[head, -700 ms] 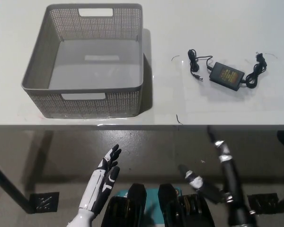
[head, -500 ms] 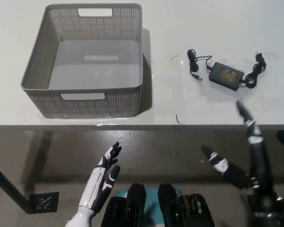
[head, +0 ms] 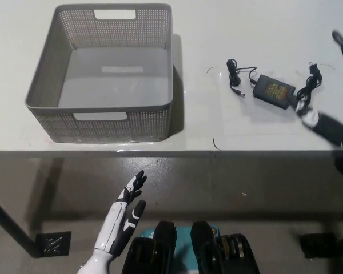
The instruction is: Use the right hand to pick up a black power cord and place it into a container on the left hand side
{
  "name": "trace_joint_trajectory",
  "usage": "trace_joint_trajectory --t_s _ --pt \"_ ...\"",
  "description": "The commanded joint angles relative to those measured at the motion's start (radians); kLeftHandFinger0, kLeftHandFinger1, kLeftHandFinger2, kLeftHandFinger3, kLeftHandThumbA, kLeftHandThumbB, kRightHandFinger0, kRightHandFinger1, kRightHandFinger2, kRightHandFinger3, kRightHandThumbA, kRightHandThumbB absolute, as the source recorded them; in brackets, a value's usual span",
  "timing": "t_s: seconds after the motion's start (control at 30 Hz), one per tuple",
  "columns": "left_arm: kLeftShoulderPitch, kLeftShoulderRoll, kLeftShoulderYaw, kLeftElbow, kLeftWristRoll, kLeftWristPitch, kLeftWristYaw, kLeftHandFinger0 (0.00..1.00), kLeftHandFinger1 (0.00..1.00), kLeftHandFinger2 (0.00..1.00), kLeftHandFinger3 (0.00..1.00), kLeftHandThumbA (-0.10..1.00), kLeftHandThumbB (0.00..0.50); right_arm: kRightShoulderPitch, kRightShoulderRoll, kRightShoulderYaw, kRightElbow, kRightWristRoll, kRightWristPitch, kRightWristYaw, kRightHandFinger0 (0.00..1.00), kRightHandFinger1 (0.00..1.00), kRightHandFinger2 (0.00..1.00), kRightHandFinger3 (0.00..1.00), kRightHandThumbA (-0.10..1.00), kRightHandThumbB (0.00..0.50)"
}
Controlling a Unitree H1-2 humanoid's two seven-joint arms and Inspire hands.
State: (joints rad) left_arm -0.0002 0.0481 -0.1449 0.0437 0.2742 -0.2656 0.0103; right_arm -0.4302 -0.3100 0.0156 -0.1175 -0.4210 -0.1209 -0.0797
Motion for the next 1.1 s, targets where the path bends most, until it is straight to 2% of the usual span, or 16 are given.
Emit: trace_joint_trajectory --t_s 0.0,0.1,0.27,0.37,0.53,0.7,0.97,1.0,1.07 --pt "0.004 0.008 -0.007 -0.036 0.007 -0.021 -0.002 1.00 1.00 1.00 1.00 1.00 0.000 -0.174 -0.085 0.062 0.125 -0.204 0.171 0.100 1.00 1.00 1.00 1.00 0.66 0.476" --pt "0.025 0.007 -0.011 -0.038 0.000 -0.026 -0.004 1.00 1.00 1.00 1.00 1.00 0.006 -0.266 -0.118 0.131 0.280 -0.262 0.215 0.126 1.00 1.00 1.00 1.00 0.68 0.484" --pt "0.055 0.007 -0.018 -0.053 -0.006 -0.018 -0.012 1.00 1.00 1.00 1.00 1.00 0.001 -0.367 -0.151 0.211 0.443 -0.276 0.253 0.176 1.00 1.00 1.00 1.00 0.76 0.500" --pt "0.069 0.006 -0.020 -0.062 -0.005 -0.012 -0.014 1.00 1.00 1.00 1.00 1.00 0.014 -0.421 -0.164 0.243 0.502 -0.275 0.266 0.211 1.00 1.00 1.00 1.00 0.72 0.500" --pt "0.077 0.003 -0.022 -0.070 0.001 -0.003 -0.014 1.00 1.00 1.00 1.00 1.00 0.011 -0.531 -0.177 0.308 0.649 -0.273 0.280 0.291 1.00 1.00 1.00 1.00 0.75 0.500" --pt "0.076 0.002 -0.027 -0.062 0.003 -0.014 -0.012 1.00 1.00 1.00 1.00 1.00 0.008 -0.620 -0.171 0.364 0.788 -0.278 0.308 0.356 1.00 1.00 1.00 1.00 0.74 0.500" --pt "0.072 0.003 -0.026 -0.064 0.003 -0.011 -0.017 1.00 1.00 1.00 1.00 1.00 0.007 -0.655 -0.161 0.378 0.873 -0.243 0.317 0.399 1.00 1.00 1.00 1.00 0.71 0.500" --pt "0.063 0.005 -0.025 -0.064 0.006 -0.006 -0.019 1.00 1.00 1.00 1.00 1.00 0.022 -0.661 -0.163 0.376 0.882 -0.240 0.313 0.399 1.00 1.00 1.00 1.00 0.73 0.500" --pt "0.060 0.006 -0.024 -0.064 0.006 -0.002 -0.020 1.00 1.00 1.00 1.00 1.00 0.018 -0.664 -0.162 0.374 0.890 -0.235 0.312 0.401 1.00 1.00 1.00 1.00 0.75 0.500"
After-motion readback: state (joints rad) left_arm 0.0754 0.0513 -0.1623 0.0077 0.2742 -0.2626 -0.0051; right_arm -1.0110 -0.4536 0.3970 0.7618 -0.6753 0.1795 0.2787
